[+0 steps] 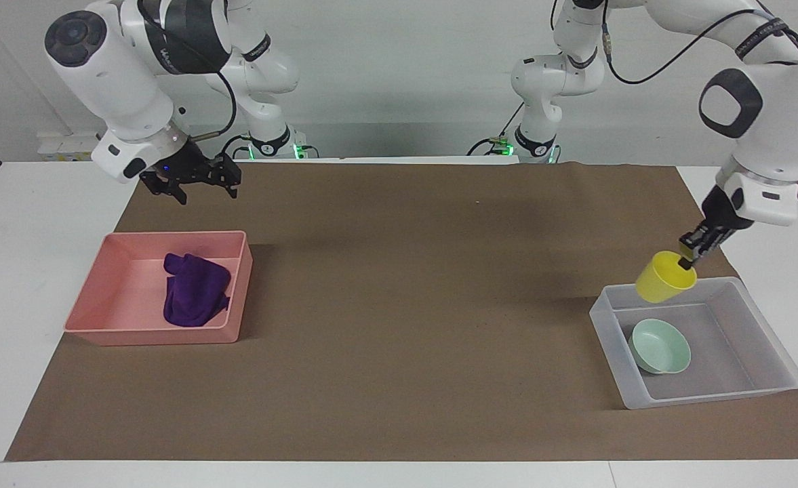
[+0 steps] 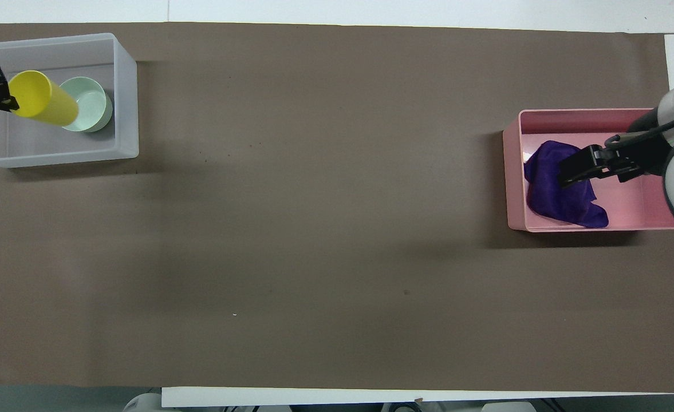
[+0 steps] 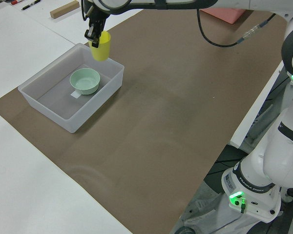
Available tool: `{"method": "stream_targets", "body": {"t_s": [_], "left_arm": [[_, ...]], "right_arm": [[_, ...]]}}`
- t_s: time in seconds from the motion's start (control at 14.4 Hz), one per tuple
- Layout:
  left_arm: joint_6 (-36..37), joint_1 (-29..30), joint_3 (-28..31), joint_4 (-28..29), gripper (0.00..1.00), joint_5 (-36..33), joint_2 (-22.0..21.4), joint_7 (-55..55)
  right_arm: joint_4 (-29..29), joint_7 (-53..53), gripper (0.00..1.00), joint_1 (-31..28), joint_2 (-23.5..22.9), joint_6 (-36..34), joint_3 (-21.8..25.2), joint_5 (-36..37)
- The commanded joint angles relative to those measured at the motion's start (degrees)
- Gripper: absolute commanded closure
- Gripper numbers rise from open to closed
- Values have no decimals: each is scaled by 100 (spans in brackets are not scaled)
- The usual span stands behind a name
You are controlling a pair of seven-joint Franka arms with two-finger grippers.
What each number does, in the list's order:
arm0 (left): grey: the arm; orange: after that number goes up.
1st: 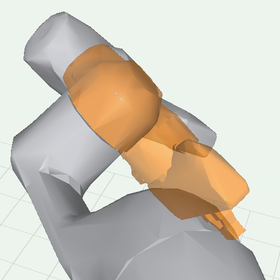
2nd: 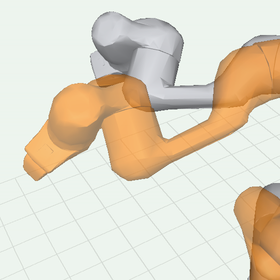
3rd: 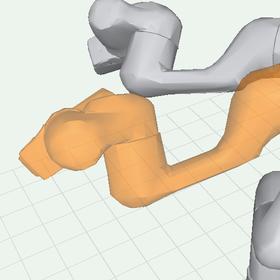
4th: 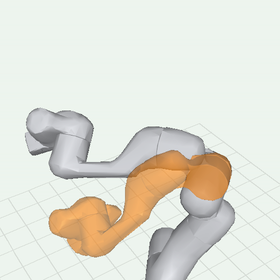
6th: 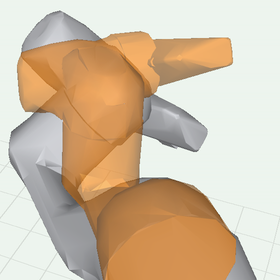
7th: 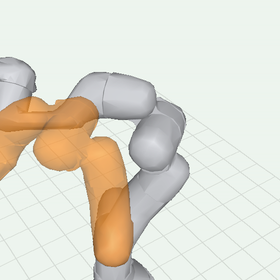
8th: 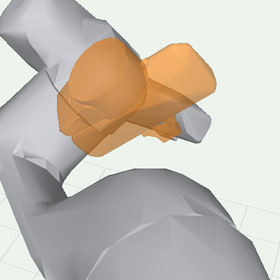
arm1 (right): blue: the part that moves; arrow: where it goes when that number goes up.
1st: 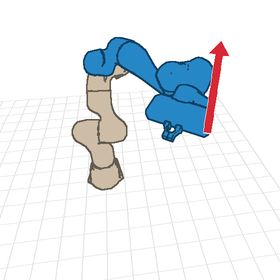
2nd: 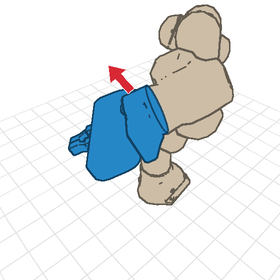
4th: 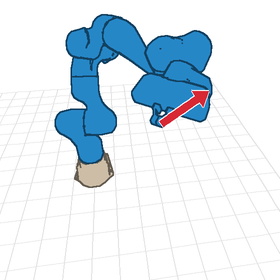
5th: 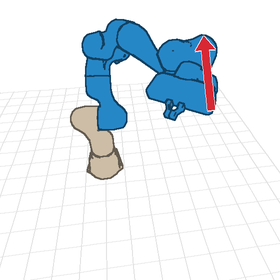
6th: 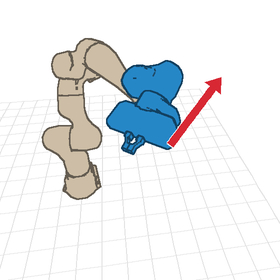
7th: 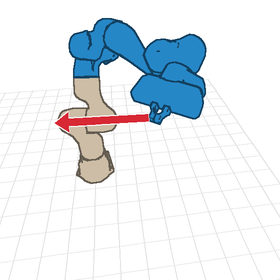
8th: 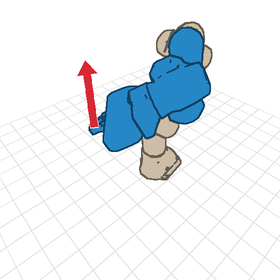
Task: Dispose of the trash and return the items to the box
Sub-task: 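Lower the cup beside the bowl and open the left gripper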
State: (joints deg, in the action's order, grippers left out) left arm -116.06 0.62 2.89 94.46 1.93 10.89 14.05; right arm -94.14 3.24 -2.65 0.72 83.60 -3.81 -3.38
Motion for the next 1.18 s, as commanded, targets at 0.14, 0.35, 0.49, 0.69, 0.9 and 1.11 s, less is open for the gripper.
{"method": "stream_targets", "body": {"t_s": [0.14,0.35,0.49,0.69,0.9,1.11], "left_arm": [[-1117,246,-69,273,100,-210,756,-104],[-1576,228,-69,284,100,-193,1151,-104],[-1718,167,-69,353,85,-201,1257,-139],[-407,97,-95,-284,0,-280,1065,-148],[1177,-226,-201,-499,0,-360,145,-683],[2621,-510,-218,-123,0,-351,-954,-719]], "right_arm": [[1,27,0,-77,393,-493,3,-67],[-43,263,0,-121,455,-626,21,-58],[-43,344,0,-139,455,-539,56,-58],[-87,300,0,-121,464,-512,56,-58],[-87,282,0,-139,464,-520,56,-58],[-140,335,0,-113,499,-477,56,21]]}}
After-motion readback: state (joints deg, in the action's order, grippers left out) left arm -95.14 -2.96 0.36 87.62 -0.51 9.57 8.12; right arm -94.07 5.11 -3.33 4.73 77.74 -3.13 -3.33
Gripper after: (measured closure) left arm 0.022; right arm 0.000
